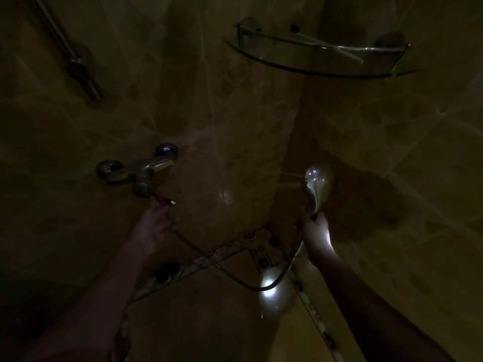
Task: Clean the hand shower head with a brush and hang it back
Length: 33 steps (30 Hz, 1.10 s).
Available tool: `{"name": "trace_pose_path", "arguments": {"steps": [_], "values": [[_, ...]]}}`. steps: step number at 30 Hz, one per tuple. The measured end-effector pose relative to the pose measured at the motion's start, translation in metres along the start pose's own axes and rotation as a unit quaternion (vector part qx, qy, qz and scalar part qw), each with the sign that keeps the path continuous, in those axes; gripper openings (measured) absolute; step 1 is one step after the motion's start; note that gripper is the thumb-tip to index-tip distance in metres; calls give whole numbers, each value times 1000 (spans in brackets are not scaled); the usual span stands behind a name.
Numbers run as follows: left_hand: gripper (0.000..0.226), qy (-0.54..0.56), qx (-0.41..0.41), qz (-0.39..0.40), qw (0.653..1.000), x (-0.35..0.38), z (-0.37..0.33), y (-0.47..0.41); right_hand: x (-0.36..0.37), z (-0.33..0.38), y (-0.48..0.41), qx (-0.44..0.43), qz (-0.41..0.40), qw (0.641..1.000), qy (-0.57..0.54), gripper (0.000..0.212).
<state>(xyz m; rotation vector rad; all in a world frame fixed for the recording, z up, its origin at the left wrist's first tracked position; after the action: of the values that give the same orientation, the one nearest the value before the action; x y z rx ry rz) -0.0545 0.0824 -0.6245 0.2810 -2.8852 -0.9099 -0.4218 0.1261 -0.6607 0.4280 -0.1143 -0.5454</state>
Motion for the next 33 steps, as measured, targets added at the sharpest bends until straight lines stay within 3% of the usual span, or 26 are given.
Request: {"name": "trace_pose_path", "arguments": {"steps": [7,13,21,26,33], "values": [[23,-34,-24,4,999,-1,-9,10,7,-1,6,-16,-14,1000,5,21],[28,-30,-61,25,997,-9,-24,11,12,-5,7,-13,9,1000,19,52],[23,-5,-81,31,996,-15,-30,6,21,1,19,-17,-18,999,39,35],[19,28,-98,48,994,-22,-31,3,20,-8,12,-19,-20,999,15,54],[19,43,-104,76,991,-22,-31,-8,30,10,32,-28,-42,999,-19,44]]}}
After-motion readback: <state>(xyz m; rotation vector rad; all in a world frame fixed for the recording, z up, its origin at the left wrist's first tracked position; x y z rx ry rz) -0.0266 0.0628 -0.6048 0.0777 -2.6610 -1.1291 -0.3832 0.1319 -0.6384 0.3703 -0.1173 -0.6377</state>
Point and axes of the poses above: each hand's wrist, its own y-axis away from the middle knuckle, its own x-axis out of the palm, z = x × y, the point moved 1 cm from there along -y, towards the middle knuckle, and after that the axes turned 10 degrees about -y, right-handed, at the moved point
